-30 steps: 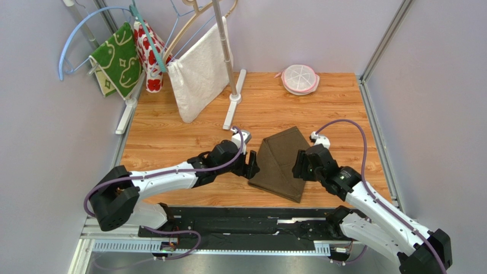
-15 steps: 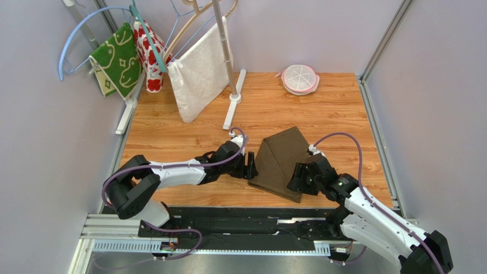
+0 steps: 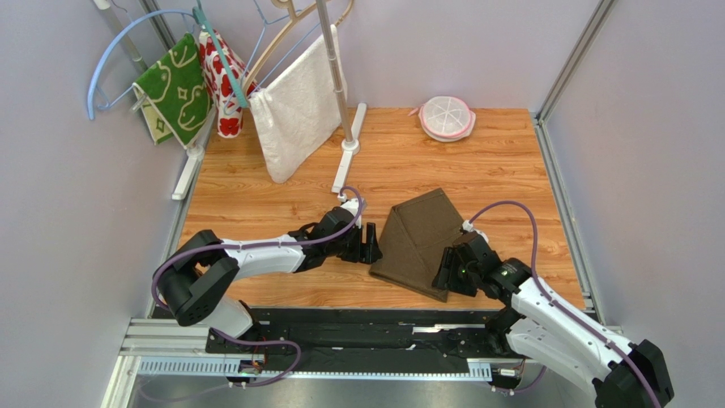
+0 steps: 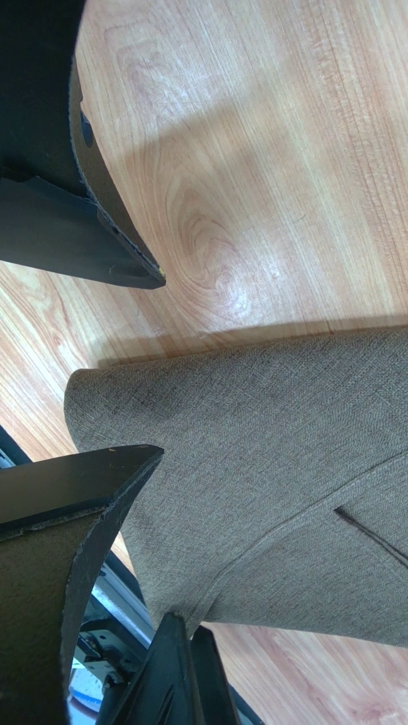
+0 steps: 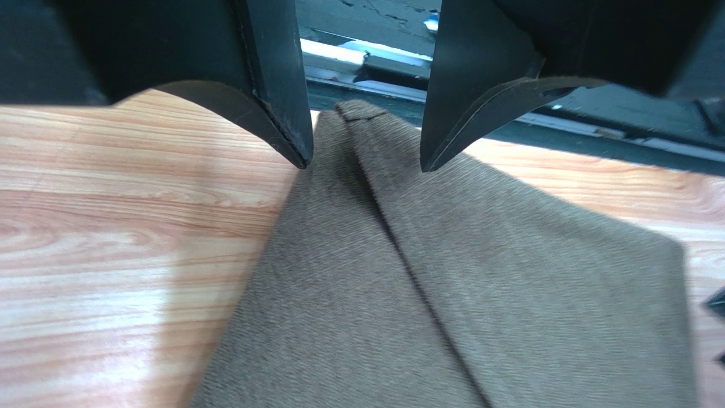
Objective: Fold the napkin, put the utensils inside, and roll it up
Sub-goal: Fold the napkin
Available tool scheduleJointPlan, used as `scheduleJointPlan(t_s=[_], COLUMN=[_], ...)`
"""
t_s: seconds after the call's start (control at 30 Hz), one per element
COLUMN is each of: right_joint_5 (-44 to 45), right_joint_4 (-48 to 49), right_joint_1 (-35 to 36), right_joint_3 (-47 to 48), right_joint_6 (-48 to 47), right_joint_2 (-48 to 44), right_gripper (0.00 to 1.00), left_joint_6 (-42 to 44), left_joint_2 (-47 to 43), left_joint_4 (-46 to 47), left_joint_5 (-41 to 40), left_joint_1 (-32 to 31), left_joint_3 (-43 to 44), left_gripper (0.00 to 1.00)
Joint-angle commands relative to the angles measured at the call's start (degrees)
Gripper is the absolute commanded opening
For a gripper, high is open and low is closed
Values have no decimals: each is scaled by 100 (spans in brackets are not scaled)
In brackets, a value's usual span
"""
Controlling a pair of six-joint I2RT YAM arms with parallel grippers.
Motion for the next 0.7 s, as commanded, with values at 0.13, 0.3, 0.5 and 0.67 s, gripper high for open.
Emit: scheduleJointPlan(t_s=[0.13, 0.3, 0.5, 0.67], right_joint_5=[360, 316, 193, -9], right_joint_4=[-161, 13, 321, 751], right_joint_1=[46, 46, 46, 64], right_joint_3=[229, 89, -17, -104], right_joint_6=[237, 247, 229, 281], right_joint_2=[343, 510, 598, 738], right_gripper=[53, 38, 15, 6], left_joint_6=[109, 162, 241, 329], left_joint_2=[-147, -235, -497, -876], left_joint_4=[93, 14, -109, -373], left_joint_5=[133, 194, 265, 247], left_joint_1=[135, 267, 557, 812], left_joint_3=[135, 144, 100, 30], left_gripper=[76, 76, 76, 76])
